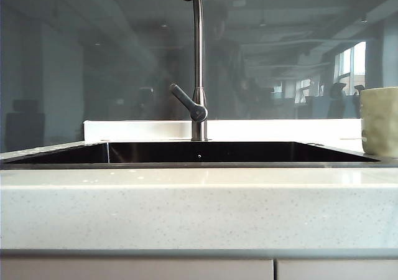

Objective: Pick up the mug next to the sink, go to the faucet to get some water, pour the water into the sink, and finally put the mug back to its place.

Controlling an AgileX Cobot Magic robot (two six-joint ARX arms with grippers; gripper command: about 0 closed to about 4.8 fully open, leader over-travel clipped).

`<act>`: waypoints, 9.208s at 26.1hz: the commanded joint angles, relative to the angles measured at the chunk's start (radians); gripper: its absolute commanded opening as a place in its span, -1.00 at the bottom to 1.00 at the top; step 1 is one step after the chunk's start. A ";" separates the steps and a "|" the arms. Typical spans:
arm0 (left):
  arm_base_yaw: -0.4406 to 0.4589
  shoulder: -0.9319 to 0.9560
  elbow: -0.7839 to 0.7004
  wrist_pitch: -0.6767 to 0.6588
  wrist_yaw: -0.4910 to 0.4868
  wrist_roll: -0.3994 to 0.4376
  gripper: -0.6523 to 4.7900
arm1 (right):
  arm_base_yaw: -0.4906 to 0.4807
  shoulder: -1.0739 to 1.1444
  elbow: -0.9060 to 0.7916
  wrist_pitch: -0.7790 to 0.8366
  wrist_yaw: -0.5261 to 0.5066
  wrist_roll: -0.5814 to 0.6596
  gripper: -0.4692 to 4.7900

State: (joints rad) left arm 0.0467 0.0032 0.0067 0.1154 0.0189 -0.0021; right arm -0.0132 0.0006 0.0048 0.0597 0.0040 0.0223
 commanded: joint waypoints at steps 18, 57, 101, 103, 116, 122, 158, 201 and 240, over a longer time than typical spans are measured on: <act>0.002 0.001 0.003 0.012 0.004 -0.006 -0.77 | -0.001 -0.002 0.012 0.082 0.035 0.143 -0.86; 0.002 0.001 0.003 0.012 0.004 -0.006 -0.77 | -0.373 1.155 0.212 0.715 -0.322 -0.074 -0.12; 0.002 0.001 0.003 0.014 0.004 -0.055 -0.77 | -0.322 1.353 0.331 1.054 -0.336 0.208 -0.84; 0.002 0.001 0.003 0.016 0.004 -0.099 -0.78 | -0.311 1.336 0.368 1.051 -0.339 0.283 -0.84; 0.002 0.359 0.036 0.421 0.047 -0.232 -0.78 | 0.059 1.316 0.820 0.510 -0.276 0.370 -0.84; 0.001 1.003 0.282 0.795 0.188 -0.207 -0.78 | 0.192 1.369 1.041 0.292 -0.135 0.363 -0.84; -0.181 2.536 1.990 0.811 0.969 -0.397 1.00 | 0.358 1.886 1.673 0.203 -0.137 0.310 -0.84; -0.196 2.535 2.016 0.888 1.122 -0.426 1.00 | 0.363 1.886 1.683 0.258 -0.137 0.310 -0.84; -0.196 2.535 2.016 0.753 0.811 -0.158 1.00 | 0.362 1.886 1.683 0.245 -0.136 0.287 -0.84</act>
State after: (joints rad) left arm -0.1497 2.5450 2.0167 0.8589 0.8486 -0.1833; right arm 0.3481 1.9015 1.6737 0.2317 -0.1314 0.2939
